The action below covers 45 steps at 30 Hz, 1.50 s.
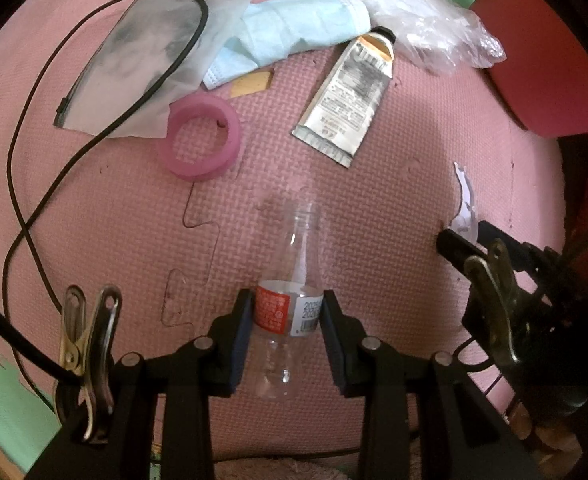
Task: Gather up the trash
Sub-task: 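Close the right tool on the white curved plastic piece, then lift the bottle in the left tool while the right tool carries the white piece over the bucket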
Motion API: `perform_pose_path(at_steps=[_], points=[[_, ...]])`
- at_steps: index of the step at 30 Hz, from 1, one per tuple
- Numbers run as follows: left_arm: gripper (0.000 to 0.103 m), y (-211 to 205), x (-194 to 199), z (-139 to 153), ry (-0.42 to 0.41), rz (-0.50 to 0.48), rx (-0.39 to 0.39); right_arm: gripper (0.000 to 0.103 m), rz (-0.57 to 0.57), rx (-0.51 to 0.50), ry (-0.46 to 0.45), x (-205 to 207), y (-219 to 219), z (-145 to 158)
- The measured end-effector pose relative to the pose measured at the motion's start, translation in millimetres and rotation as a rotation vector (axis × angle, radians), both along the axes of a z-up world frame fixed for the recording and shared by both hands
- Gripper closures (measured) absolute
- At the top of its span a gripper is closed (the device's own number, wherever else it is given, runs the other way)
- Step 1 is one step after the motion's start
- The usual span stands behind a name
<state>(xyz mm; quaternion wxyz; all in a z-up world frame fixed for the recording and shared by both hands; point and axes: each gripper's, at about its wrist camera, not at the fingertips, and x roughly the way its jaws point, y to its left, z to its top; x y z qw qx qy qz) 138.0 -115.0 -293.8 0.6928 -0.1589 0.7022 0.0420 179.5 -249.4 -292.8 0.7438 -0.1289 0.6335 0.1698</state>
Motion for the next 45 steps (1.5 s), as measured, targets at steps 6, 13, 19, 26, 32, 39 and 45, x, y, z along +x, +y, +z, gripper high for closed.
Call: perform_pose_path(at_steps=[6, 13, 19, 26, 32, 39, 45], points=[[0.069, -1.7, 5.7, 9.0, 0.001, -0.001, 0.021, 0.062, -0.031, 0.021, 0.040, 14.6, -11.7, 8.1], [0.069, -9.7, 17.7, 34.0, -0.013, -0.018, 0.034, 0.062, -0.068, 0.058, 0.039, 29.4, -22.9, 37.8], [0.069, -18.0, 30.1, 66.6, -0.050, -0.038, 0.043, 0.062, -0.106, 0.103, 0.008, 40.9, -33.7, 77.4], [0.069, -22.5, 45.8, 110.9, -0.107, -0.056, 0.044, 0.062, -0.149, 0.167, -0.059, 43.5, -43.8, 132.2], [0.069, -10.7, 59.9, 161.1, -0.182, -0.085, 0.038, 0.062, -0.200, 0.213, -0.121, 46.5, -53.9, 176.5], [0.069, -16.0, 73.1, 215.1, -0.272, -0.156, 0.023, 0.062, -0.266, 0.250, -0.200, 42.2, -69.8, 231.7], [0.069, -18.0, 82.6, 252.8, -0.326, -0.224, 0.007, 0.062, -0.323, 0.259, -0.254, 37.9, -71.8, 272.0]])
